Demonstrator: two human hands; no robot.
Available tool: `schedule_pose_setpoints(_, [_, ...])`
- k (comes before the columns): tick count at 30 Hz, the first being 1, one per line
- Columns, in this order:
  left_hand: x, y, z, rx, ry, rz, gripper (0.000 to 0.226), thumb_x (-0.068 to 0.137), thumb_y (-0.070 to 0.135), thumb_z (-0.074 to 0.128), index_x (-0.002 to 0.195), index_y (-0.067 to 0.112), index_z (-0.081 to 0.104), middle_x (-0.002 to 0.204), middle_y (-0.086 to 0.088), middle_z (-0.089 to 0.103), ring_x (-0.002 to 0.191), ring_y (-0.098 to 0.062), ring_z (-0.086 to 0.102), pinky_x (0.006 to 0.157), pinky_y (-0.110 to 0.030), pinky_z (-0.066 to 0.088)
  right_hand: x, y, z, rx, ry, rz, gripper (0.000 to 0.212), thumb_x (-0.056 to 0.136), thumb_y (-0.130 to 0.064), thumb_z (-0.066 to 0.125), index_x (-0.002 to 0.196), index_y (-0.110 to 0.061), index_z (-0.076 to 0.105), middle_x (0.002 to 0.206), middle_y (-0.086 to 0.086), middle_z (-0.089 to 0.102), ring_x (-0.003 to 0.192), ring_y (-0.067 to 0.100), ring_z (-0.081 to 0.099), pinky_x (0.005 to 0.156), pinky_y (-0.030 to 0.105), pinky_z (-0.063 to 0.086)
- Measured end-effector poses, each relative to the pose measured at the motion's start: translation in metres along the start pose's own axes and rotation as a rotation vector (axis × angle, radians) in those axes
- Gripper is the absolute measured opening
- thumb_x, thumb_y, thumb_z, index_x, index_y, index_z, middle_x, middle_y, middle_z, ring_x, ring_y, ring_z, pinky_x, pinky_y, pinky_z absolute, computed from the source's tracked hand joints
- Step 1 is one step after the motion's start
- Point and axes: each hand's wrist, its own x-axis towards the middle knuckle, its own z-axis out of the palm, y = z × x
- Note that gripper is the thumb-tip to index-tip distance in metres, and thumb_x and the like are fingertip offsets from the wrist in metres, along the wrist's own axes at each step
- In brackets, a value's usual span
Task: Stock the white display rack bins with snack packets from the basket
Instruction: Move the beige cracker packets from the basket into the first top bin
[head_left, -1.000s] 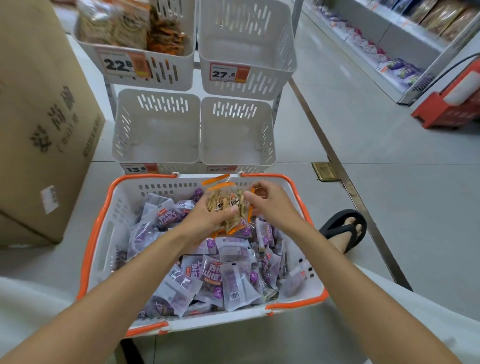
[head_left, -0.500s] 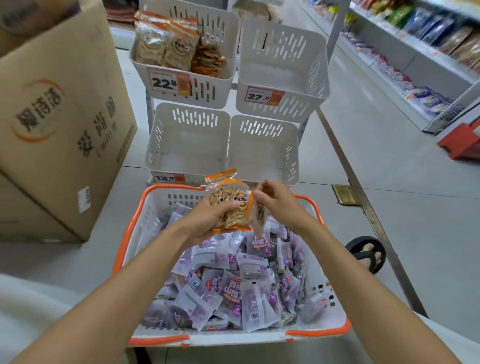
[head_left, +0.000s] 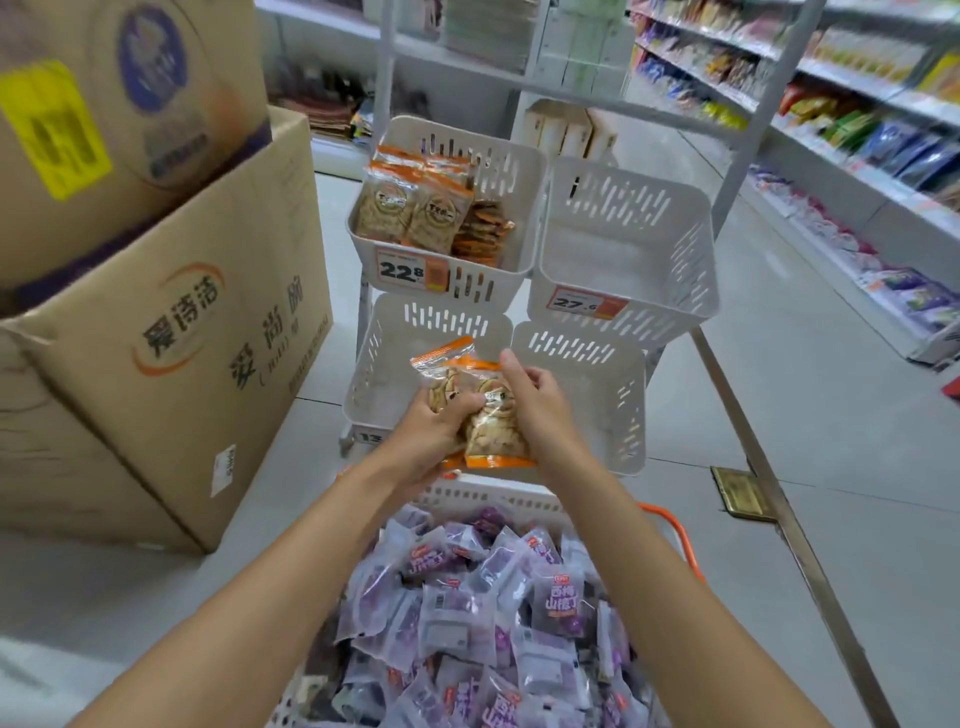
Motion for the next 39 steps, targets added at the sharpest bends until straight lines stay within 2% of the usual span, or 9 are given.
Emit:
schedule_pose_setpoints(2, [0.009,0.015,-0.003,0.035,-0.034,0.025,0.03,0.1,0.029,0.056,0.122,0.009,0.059,0.098,-0.014,0.072,0.078,-0.022,0.073,0.061,-0.033,0.059,0.008,-0.009,0.007,-0.032,-0.186,0.021,0.074,0.066,-0.084,0.055,0.111,-0.028,0.068,0.113,0.002,0.072,0.106,0.023,0.068,0.101,0.049,0.049])
schedule_pose_setpoints(8, [0.075,0.054,-0.02,0.504,0.07,0.105,0.089,0.062,0.103,0.022,0.13,0.053,0.05,0.14,-0.001,0.052,0.137,-0.026,0.043,0.11,-0.056,0.037,0.031,-0.049,0.027,0.16,-0.265,-0.207,0.045,0.095,-0.053,0.05,0.112,-0.015,0.069,0.111,0.018,0.071,0.105,0.038,0.068,0.094,0.059,0.051])
schedule_pose_setpoints(12, [0.104,0.105,-0.016,0.627,-0.056,0.122,0.115,0.065,0.101,0.013,0.123,0.014,0.06,0.132,-0.018,0.058,0.129,-0.033,0.051,0.11,-0.054,0.038,0.053,-0.061,0.02,0.302,-0.425,-0.162,0.05,0.089,-0.044,0.059,0.127,-0.012,0.058,0.105,0.009,0.072,0.087,0.019,0.072,0.071,0.034,0.058])
schedule_pose_setpoints(15, [0.131,0.135,-0.016,0.661,0.04,0.395,0.096,0.08,0.09,0.013,0.122,0.02,0.063,0.124,-0.006,0.065,0.12,-0.023,0.058,0.106,-0.049,0.043,0.089,-0.08,0.008,0.433,-0.294,-0.192,0.055,0.082,-0.038,0.068,0.125,-0.004,0.06,0.097,0.011,0.072,0.077,0.018,0.071,0.061,0.029,0.056])
schedule_pose_setpoints(19, [0.186,0.159,-0.039,1.323,0.261,0.653,0.055,0.103,0.048,0.034,0.155,0.031,0.026,0.166,0.0,0.011,0.153,-0.021,0.003,0.123,-0.046,0.004,0.159,-0.115,-0.005,0.321,-0.01,-0.329,0.054,0.076,-0.037,0.081,0.117,-0.007,0.062,0.104,0.016,0.073,0.089,0.03,0.073,0.071,0.044,0.061])
schedule_pose_setpoints(23, [0.236,0.158,-0.068,1.7,0.277,0.639,0.065,0.095,0.067,0.025,0.155,0.043,0.015,0.166,0.002,-0.011,0.151,-0.02,-0.018,0.119,-0.052,-0.012,0.227,-0.133,0.004,0.158,0.109,-0.295,0.076,0.061,-0.051,0.087,0.121,-0.02,0.052,0.111,0.007,0.069,0.094,0.022,0.072,0.077,0.046,0.061])
schedule_pose_setpoints(29, [0.257,0.134,-0.085,1.607,0.449,0.718,0.081,0.086,0.07,0.01,0.149,0.028,0.039,0.164,-0.008,0.017,0.153,-0.025,0.007,0.118,-0.054,-0.008,0.281,-0.114,0.028,-0.222,0.041,-0.224,0.079,0.071,-0.065,0.075,0.132,-0.023,0.047,0.131,-0.004,0.059,0.112,0.017,0.062,0.093,0.039,0.054])
schedule_pose_setpoints(33, [0.257,0.132,-0.087,1.582,0.449,0.719,0.082,0.085,0.07,0.006,0.151,0.03,0.032,0.165,-0.006,0.015,0.153,-0.021,0.004,0.118,-0.051,-0.012,0.283,-0.095,0.027,-0.07,-0.198,-0.139,0.093,0.065,-0.032,0.087,0.139,-0.036,0.031,0.123,-0.003,0.061,0.109,0.021,0.065,0.086,0.047,0.058])
schedule_pose_setpoints(39, [0.259,0.131,-0.089,1.59,0.455,0.719,0.081,0.087,0.07,0.005,0.152,0.03,0.03,0.165,-0.005,0.015,0.153,-0.022,0.006,0.12,-0.056,-0.007,0.288,-0.082,0.028,-0.086,-0.252,-0.059,0.088,0.061,-0.031,0.089,0.134,-0.031,0.041,0.125,0.002,0.066,0.105,0.023,0.069,0.089,0.05,0.057])
